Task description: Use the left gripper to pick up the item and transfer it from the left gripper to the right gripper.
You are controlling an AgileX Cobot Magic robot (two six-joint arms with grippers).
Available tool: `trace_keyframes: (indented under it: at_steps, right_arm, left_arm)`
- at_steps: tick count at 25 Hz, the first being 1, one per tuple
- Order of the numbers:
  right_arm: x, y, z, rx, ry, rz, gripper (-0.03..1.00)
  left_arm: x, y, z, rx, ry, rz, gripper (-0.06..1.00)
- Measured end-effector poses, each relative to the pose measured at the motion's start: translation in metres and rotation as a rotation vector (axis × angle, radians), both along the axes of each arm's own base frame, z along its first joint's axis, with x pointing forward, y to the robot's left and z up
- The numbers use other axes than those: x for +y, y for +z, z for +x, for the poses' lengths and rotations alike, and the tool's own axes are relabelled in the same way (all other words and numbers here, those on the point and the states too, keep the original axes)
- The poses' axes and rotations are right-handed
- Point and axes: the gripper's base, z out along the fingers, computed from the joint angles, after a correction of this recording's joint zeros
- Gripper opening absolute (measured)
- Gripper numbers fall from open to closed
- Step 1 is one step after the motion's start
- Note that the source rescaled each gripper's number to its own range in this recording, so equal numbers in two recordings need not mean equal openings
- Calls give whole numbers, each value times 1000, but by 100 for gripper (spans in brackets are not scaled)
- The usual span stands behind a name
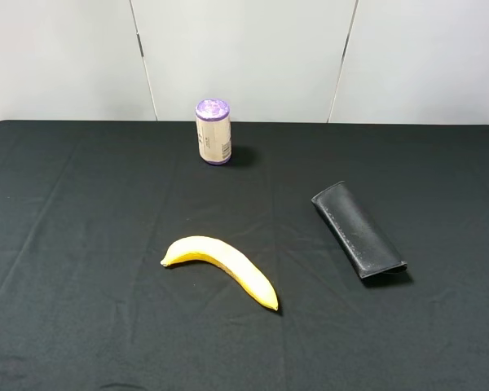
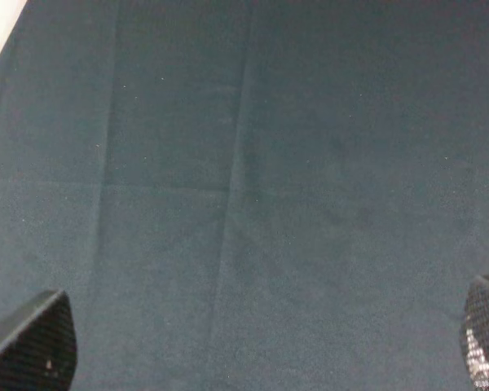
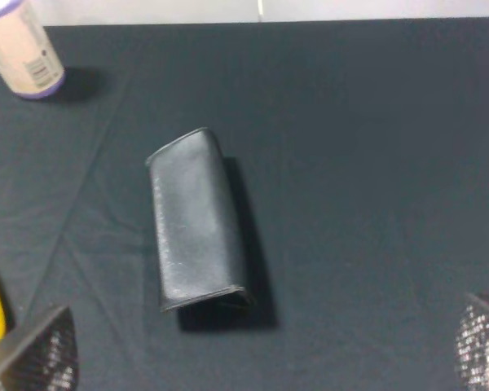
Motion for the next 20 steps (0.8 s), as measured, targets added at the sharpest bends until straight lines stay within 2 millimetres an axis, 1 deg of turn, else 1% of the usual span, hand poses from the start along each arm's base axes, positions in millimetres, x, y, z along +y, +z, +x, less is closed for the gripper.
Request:
trace_keyframes:
  at_steps: [14,20]
  right_arm:
    - [1,-1,1,-6,-6,7,100]
    - [1,-1,1,-11,-178,6,100]
  left_arm:
    - [0,0,0,0,0,0,91]
    - [0,0,0,0,0,0,91]
